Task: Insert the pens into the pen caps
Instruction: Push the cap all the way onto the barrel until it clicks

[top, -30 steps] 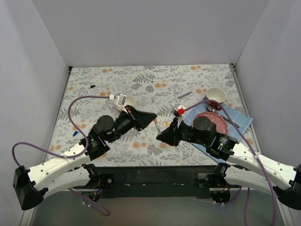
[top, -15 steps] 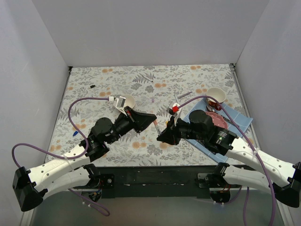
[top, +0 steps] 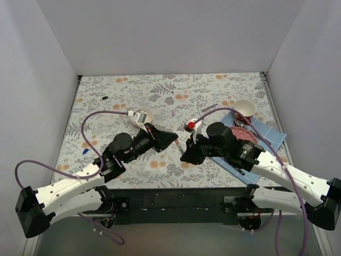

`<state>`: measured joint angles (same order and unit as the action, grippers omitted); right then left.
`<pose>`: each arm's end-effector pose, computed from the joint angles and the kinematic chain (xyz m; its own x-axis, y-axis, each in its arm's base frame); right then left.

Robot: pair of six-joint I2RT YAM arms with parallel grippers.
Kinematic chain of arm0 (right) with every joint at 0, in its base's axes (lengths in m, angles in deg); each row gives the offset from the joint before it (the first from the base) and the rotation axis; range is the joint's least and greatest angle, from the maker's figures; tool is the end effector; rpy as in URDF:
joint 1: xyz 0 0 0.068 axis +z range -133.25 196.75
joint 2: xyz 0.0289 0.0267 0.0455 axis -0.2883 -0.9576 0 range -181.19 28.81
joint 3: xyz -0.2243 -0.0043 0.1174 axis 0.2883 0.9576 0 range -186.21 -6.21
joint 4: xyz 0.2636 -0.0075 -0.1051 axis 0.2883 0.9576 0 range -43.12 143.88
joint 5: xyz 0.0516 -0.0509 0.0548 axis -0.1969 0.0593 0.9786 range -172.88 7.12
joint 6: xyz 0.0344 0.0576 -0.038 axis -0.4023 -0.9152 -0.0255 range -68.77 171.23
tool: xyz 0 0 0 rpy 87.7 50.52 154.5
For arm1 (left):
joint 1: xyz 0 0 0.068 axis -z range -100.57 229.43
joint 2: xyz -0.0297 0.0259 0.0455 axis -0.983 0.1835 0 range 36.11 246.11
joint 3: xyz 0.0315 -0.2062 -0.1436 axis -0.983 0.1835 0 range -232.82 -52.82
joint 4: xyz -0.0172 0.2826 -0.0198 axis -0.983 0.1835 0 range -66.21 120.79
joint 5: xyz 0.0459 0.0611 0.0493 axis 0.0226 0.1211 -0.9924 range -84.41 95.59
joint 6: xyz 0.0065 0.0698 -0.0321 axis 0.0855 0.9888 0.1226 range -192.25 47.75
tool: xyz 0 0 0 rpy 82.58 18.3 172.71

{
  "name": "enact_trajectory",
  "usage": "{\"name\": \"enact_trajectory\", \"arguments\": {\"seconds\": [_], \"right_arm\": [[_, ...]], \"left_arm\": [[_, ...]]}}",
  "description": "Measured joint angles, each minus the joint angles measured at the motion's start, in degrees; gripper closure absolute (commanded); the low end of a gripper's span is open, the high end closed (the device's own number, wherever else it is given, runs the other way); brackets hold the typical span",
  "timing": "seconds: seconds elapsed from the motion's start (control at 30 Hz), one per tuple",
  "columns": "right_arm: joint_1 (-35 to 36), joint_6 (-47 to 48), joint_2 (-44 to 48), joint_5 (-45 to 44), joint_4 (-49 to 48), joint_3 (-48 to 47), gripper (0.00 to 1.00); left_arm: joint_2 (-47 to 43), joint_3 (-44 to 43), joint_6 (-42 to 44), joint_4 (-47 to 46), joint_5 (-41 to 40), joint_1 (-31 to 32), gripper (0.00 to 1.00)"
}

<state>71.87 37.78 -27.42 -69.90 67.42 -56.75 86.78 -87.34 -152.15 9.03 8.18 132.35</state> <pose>0.1489 0.2394 0.2881 -0.4586 -0.2613 -0.8494 -0.8307 0.4656 0.3053 0.1664 -0.2251 0.2816 -0.8140 -0.5541 -0.1742 0.1301 0.1184 -0.9844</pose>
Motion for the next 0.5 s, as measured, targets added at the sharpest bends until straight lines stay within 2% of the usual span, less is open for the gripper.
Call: {"name": "enact_trajectory", "arguments": {"seconds": [0.5], "right_arm": [[0.0, 2.3, -4.6, -0.2, 4.7, -3.9, 0.99]], "left_arm": [[-0.9, 3.7, -1.2, -3.9, -1.3, 0.1, 1.00]]}}
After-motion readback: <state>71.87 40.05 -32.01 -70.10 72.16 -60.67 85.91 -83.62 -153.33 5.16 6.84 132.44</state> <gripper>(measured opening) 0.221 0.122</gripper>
